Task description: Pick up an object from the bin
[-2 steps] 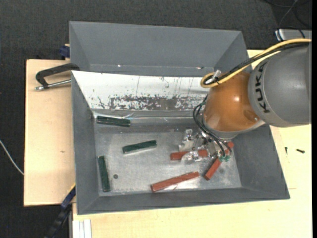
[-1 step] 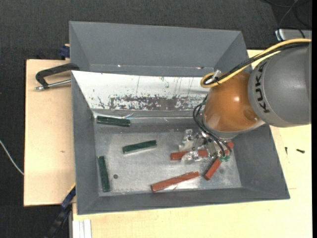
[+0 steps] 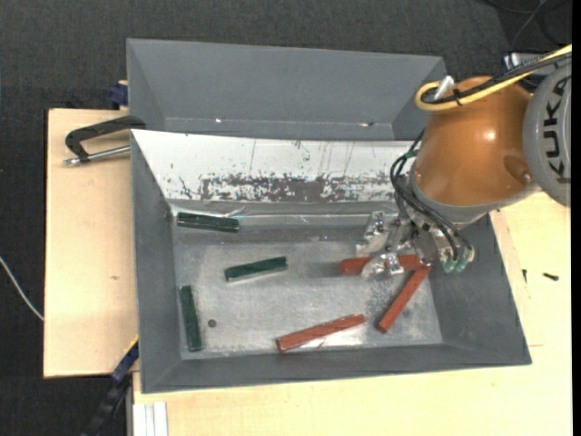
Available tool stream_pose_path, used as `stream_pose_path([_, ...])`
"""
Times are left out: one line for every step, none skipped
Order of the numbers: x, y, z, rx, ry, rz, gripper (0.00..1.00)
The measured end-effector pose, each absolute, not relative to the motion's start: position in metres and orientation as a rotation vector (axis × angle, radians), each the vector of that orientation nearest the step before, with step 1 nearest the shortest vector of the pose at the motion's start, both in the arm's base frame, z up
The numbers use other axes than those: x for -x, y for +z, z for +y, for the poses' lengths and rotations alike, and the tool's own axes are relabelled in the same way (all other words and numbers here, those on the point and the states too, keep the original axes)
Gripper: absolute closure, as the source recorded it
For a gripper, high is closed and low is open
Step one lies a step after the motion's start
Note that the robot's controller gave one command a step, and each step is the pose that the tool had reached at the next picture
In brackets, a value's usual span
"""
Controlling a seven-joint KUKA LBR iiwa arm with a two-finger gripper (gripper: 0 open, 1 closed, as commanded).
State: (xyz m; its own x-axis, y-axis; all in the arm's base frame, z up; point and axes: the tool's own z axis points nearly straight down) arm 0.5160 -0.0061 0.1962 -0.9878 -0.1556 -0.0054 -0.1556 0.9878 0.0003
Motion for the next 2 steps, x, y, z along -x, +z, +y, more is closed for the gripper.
stream_pose_path([-0.516, 0.196, -0.006, 0.245, 0.001, 3.127, 1.00])
stream_pose_path([-0.527, 0.352, -0.041, 0.755, -0.003, 3.040, 1.00])
